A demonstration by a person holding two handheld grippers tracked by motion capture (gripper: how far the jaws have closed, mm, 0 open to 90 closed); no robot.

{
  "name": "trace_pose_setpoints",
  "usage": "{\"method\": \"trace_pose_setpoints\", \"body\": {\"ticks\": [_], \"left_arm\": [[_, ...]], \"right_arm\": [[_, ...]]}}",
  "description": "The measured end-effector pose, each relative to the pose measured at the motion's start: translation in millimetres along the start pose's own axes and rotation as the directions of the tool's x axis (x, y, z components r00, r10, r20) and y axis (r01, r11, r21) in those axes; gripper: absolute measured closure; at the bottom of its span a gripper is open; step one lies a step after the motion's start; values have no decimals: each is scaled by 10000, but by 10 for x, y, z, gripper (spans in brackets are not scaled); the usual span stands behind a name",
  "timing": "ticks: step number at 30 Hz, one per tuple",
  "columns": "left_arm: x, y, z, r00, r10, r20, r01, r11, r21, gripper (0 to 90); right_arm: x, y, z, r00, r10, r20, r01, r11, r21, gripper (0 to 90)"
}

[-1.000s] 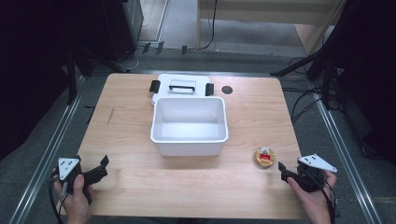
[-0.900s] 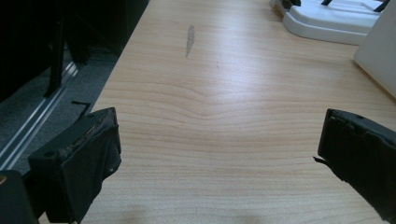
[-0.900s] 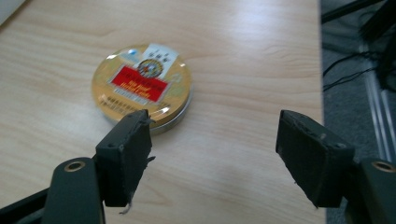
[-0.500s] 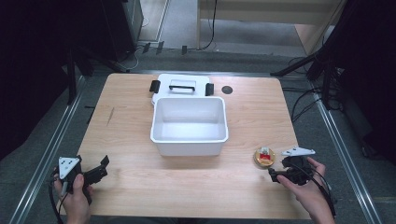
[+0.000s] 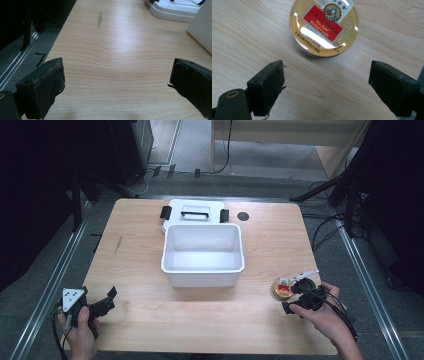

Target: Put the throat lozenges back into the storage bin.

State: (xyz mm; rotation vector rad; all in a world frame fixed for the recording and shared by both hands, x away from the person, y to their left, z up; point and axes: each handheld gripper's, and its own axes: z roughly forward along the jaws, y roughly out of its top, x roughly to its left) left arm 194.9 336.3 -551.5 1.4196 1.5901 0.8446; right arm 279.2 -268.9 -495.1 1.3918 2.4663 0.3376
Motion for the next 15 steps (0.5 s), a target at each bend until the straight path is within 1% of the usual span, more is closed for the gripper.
{"method": "trace_pose_setpoints", "body": {"ticks": [1, 5, 6, 8, 9, 10, 11, 12, 13, 15], "left_arm": [[0, 0, 0, 10000, 0, 0, 0, 10000, 0, 1], [-3, 0, 1, 10000, 28, -10, -28, 10000, -3, 1], [-4, 0, 2, 10000, 30, -12, -30, 10000, -10, 1], [-5, 0, 1, 10000, 42, -16, -42, 10000, -3, 1], [-6, -1, 1, 10000, 39, -26, -39, 10000, -7, 1], [-5, 0, 0, 10000, 39, -22, -39, 10000, 0, 1], [-5, 0, 0, 10000, 39, -22, -39, 10000, 0, 1], [-4, -1, 0, 10000, 38, -10, -38, 10000, -16, 1], [-3, -1, 0, 10000, 36, -7, -36, 10000, -17, 1], [-3, -1, 0, 10000, 32, -3, -32, 10000, -15, 1]], "right_arm": [[0, 0, 0, 10000, 0, 0, 0, 10000, 0, 135], [4, 71, 35, 9996, -269, -112, 274, 9985, 471, 133], [6, 93, 40, 9996, -215, -160, 224, 9983, 533, 132], [-10, 167, 49, 9994, -263, -208, 278, 9965, 783, 122], [-10, 167, 49, 9994, -263, -208, 278, 9965, 783, 122], [-24, 223, 57, 9994, -229, -244, 250, 9955, 918, 92], [-24, 223, 57, 9994, -229, -244, 250, 9955, 918, 92], [-35, 281, 60, 9994, -141, -302, 171, 9944, 1041, 48], [-35, 281, 60, 9994, -141, -302, 171, 9944, 1041, 48], [-48, 338, 61, 9991, -93, -408, 140, 9930, 1177, 30]]}}
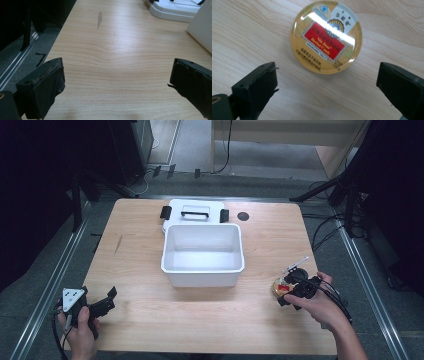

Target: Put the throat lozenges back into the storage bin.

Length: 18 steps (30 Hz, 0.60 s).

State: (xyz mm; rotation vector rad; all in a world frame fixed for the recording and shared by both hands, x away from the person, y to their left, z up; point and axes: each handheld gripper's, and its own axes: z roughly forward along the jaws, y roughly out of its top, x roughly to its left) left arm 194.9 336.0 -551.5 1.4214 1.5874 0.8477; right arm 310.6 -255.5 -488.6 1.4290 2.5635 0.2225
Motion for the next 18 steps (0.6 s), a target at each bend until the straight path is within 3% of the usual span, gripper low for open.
{"method": "trace_pose_setpoints", "body": {"ticks": [8, 13, 18], "left_arm": [[4, 0, 1, 10000, -38, 26, 38, 10000, 4, 1], [8, 1, 1, 10000, -48, 38, 48, 10000, 17, 1], [7, 1, 1, 10000, -51, 33, 51, 10000, 21, 1]], "right_arm": [[23, 192, 36, 9997, -25, -256, 38, 9987, 506, 12], [-6, 300, 152, 9980, 585, -232, -561, 9939, 952, 12], [-18, 341, 202, 9966, 809, -119, -790, 9900, 1170, 13]]}}
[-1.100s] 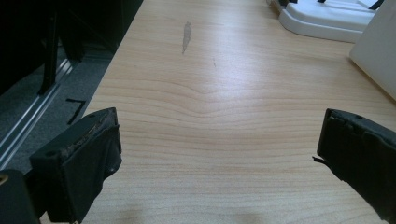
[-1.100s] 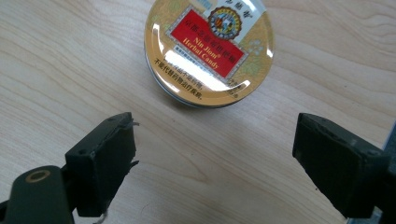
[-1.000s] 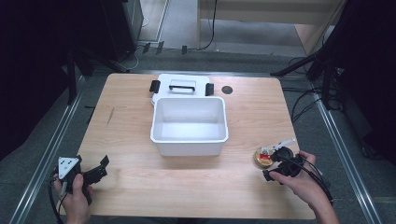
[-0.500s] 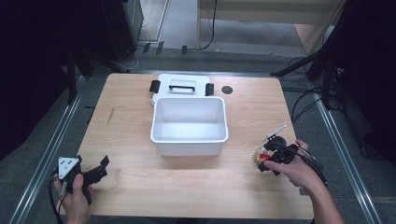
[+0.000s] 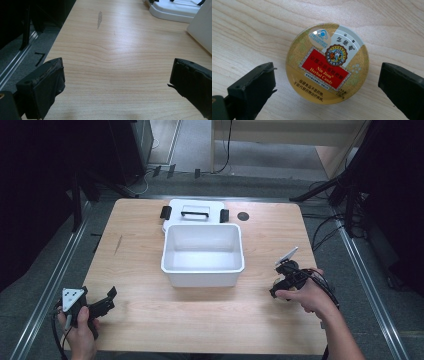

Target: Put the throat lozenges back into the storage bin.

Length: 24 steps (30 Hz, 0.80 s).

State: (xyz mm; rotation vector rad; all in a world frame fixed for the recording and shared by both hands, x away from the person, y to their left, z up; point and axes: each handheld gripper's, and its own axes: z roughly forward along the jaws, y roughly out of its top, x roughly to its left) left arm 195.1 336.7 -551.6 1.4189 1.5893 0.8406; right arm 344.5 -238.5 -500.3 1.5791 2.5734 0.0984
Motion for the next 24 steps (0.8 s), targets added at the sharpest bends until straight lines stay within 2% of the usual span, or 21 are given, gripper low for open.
{"method": "trace_pose_setpoints", "body": {"ticks": [11, 24], "left_arm": [[0, 1, 3, 10000, -19, 0, 19, 10000, 2, 1], [5, 2, 4, 10000, -55, 13, 55, 10000, 26, 1]], "right_arm": [[-10, 75, 27, 9986, 528, -8, -528, 9986, 77, 126], [1, 102, 105, 9951, 990, 58, -991, 9934, 572, 143]]}}
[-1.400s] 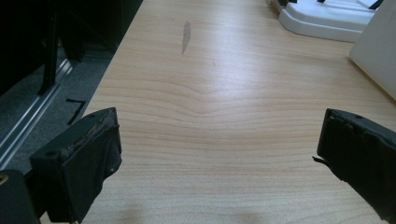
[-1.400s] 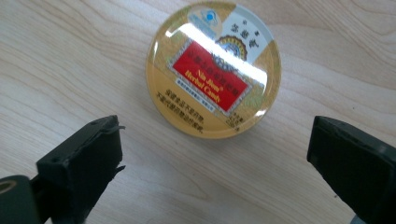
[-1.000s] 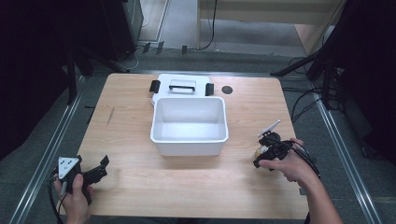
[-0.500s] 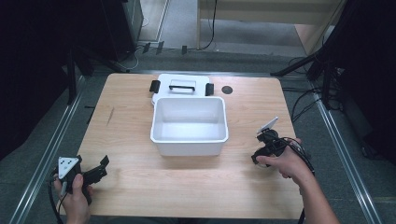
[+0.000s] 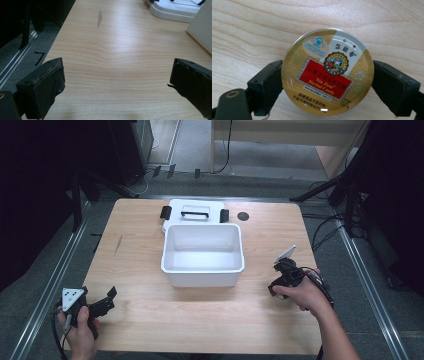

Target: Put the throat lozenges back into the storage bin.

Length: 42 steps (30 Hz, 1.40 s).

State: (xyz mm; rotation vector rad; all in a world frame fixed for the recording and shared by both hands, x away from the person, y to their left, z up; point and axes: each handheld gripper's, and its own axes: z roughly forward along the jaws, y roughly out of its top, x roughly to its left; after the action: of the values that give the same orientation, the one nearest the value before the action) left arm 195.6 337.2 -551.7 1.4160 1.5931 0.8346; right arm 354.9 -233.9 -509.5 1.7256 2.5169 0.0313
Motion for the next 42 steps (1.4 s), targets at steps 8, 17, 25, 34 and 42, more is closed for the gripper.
{"method": "trace_pose_setpoints", "body": {"ticks": [8, 17, 25, 34, 42], "left_arm": [[2, 1, 0, 10000, 12, -19, -12, 10000, 0, 1], [2, 1, 1, 10000, 4, -5, -4, 10000, 2, 1], [-1, -1, -2, 10000, 17, 17, -17, 10000, -20, 1], [0, -1, -2, 10000, 17, 21, -17, 10000, -11, 1], [4, -1, -3, 10000, 6, 46, -6, 10000, -20, 1]], "right_arm": [[-18, -1, 6, 9991, -196, -363, 202, 9997, 157, 205], [-27, 5, -145, 9968, -762, -245, 758, 9970, -163, 206], [-30, 14, -301, 9901, -1388, -206, 1376, 9892, -502, 206], [28, 67, -528, 9525, -3044, -61, 3025, 9485, -937, 207], [122, 153, -755, 9142, -4053, 13, 4018, 9059, -1342, 207]]}}
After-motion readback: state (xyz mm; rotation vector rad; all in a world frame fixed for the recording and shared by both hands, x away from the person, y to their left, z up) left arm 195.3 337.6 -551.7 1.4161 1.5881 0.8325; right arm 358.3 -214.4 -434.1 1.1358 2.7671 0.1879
